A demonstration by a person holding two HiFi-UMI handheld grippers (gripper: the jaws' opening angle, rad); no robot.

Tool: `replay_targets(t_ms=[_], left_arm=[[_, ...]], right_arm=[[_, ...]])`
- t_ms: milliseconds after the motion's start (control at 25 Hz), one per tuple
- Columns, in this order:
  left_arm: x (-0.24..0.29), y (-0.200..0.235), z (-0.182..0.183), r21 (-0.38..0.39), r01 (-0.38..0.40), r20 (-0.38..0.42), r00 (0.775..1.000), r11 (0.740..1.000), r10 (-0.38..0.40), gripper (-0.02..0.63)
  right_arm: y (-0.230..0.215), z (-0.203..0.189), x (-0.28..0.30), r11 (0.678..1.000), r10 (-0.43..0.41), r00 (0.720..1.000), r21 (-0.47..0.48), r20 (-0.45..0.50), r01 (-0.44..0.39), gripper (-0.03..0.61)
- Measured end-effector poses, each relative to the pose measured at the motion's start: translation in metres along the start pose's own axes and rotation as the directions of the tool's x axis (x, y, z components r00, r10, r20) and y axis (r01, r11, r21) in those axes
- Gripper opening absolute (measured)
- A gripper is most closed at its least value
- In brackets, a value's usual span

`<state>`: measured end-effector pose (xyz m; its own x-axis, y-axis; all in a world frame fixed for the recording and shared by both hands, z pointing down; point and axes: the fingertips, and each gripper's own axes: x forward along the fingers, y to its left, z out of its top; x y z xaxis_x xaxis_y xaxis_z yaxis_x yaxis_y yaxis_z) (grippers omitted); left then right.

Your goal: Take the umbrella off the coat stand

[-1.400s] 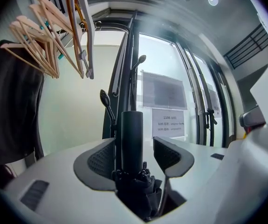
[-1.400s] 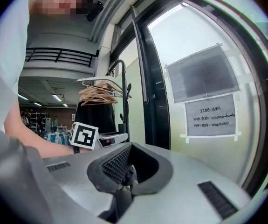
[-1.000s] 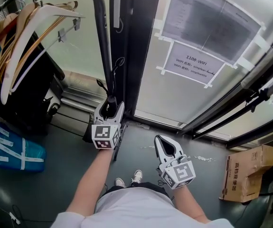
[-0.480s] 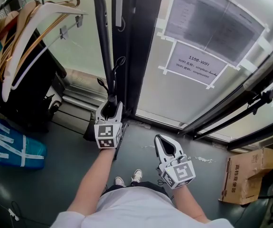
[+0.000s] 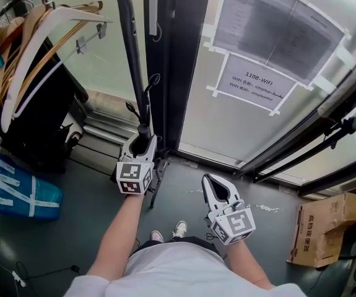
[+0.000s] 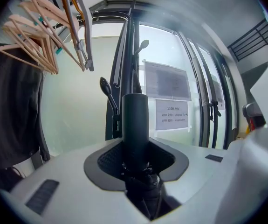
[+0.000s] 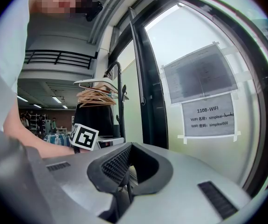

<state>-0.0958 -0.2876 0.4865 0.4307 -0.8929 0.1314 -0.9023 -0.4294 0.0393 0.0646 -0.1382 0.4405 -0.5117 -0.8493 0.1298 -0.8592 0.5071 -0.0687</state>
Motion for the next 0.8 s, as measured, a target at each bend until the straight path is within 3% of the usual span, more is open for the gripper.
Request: replay_targets(t_ms=[280, 440, 800], left_arm=[[-0.005, -0.007, 0.004, 0.044, 0.027, 0.014, 1.0, 0.999, -0.028, 0.156], [-0.006, -0.006, 0.008, -0.014, 0.045, 0.034, 0.998, 0.999, -0.044, 0.156], [-0.01, -0.006, 0.027, -0.037, 0.048, 0.068, 0.997, 0.998, -0.045, 0.156]], right_arm=[[-0.003, 0.003, 0.001, 1.0, 0.009, 1.0, -0.001, 0.007, -0.009, 0.018], [-0.007, 0.0, 0.002, 1.0, 0.004, 1.0, 0.006, 0.007, -0.004, 0.018], [-0.011, 0.002, 0.004, 1.0, 0.016, 1.0, 0.017, 0.024, -0.016, 0.018]])
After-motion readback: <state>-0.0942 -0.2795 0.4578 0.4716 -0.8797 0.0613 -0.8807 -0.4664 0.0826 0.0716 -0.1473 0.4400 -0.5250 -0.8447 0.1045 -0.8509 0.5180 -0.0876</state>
